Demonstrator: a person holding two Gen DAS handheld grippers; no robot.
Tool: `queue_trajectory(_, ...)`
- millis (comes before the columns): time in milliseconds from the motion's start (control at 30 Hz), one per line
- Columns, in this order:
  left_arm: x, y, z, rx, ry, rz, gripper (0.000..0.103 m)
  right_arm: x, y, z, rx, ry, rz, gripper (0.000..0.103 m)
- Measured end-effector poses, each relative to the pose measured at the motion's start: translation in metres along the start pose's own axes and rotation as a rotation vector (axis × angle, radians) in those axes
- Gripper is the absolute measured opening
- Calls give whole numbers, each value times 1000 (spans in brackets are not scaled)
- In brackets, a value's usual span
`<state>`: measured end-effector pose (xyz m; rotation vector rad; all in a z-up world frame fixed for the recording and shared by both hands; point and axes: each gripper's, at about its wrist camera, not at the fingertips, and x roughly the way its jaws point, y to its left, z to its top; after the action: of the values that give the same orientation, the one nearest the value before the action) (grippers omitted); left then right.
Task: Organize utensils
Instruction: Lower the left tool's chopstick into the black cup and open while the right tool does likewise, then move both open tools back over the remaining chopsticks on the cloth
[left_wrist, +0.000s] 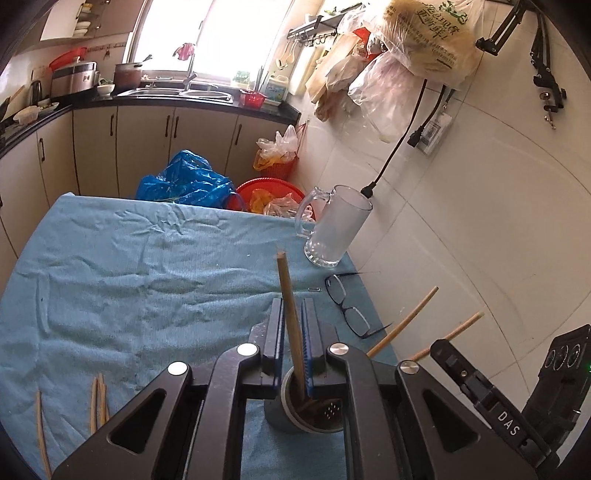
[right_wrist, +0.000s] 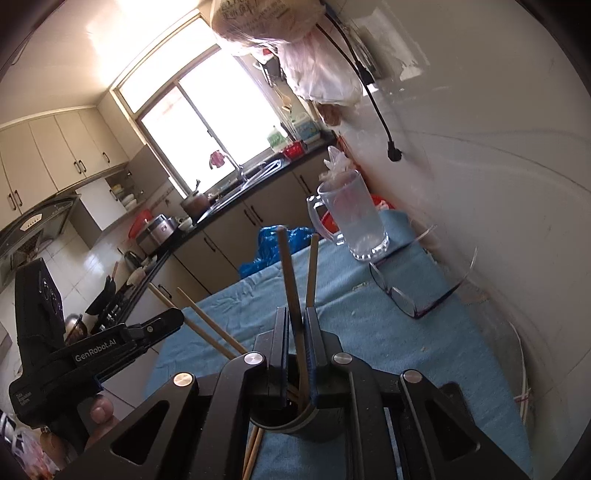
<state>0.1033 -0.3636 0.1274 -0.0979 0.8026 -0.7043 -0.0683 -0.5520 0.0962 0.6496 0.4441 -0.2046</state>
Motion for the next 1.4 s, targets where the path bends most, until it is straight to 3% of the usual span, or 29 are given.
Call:
queue_trajectory(67, -7, -1, 0, -2, -10, -5, 26, -6, 0, 1, -5, -16, -1, 13)
queue_trajectory(133, -19, -2, -1, 0, -35, -7, 31, -18, 3, 3, -18, -41, -11, 22)
queue_trajectory(200, -32, -3, -3, 11, -57, -12, 36, -31, 8, 3, -37, -73, -22, 48)
queue_trajectory(300, -57, 1, -11, 11, -102, -8, 48, -55, 18, 0, -83, -119, -55, 62)
queue_trajectory(367, -75, 8, -22, 17, -137, 20, 55, -70, 24, -6, -119, -146, -79, 66)
queue_trajectory(467, -97, 23, -46, 40, -157, 71, 60, -87, 38, -27, -197, -180, -143, 85)
queue_trajectory(667, -124, 81, -99, 16, -76, 178, 62, -81, 78, -78, -365, -151, -215, 93)
queue_trajectory(800, -139, 128, -128, -40, -8, 249, 62, -68, 103, -106, -403, -100, -167, 93)
queue_trajectory(867, -148, 151, -141, -73, 15, 268, 62, -53, 111, -116, -385, -31, -154, 93)
queue_trajectory(1033, -167, 203, -166, -151, 74, 279, 62, -28, 129, -142, -386, 59, -113, 91)
queue_trajectory(1133, -169, 225, -175, -185, 92, 273, 62, -5, 141, -157, -415, 175, -105, 78)
queue_trajectory(1167, -170, 232, -178, -193, 95, 271, 62, 7, 145, -163, -411, 246, -58, 70)
queue_trajectory(1267, -171, 239, -182, -199, 94, 260, 62, 39, 155, -177, -421, 389, -40, 44)
queue_trajectory(1400, -167, 244, -184, -199, 99, 250, 62, 76, 172, -197, -486, 502, -42, 43)
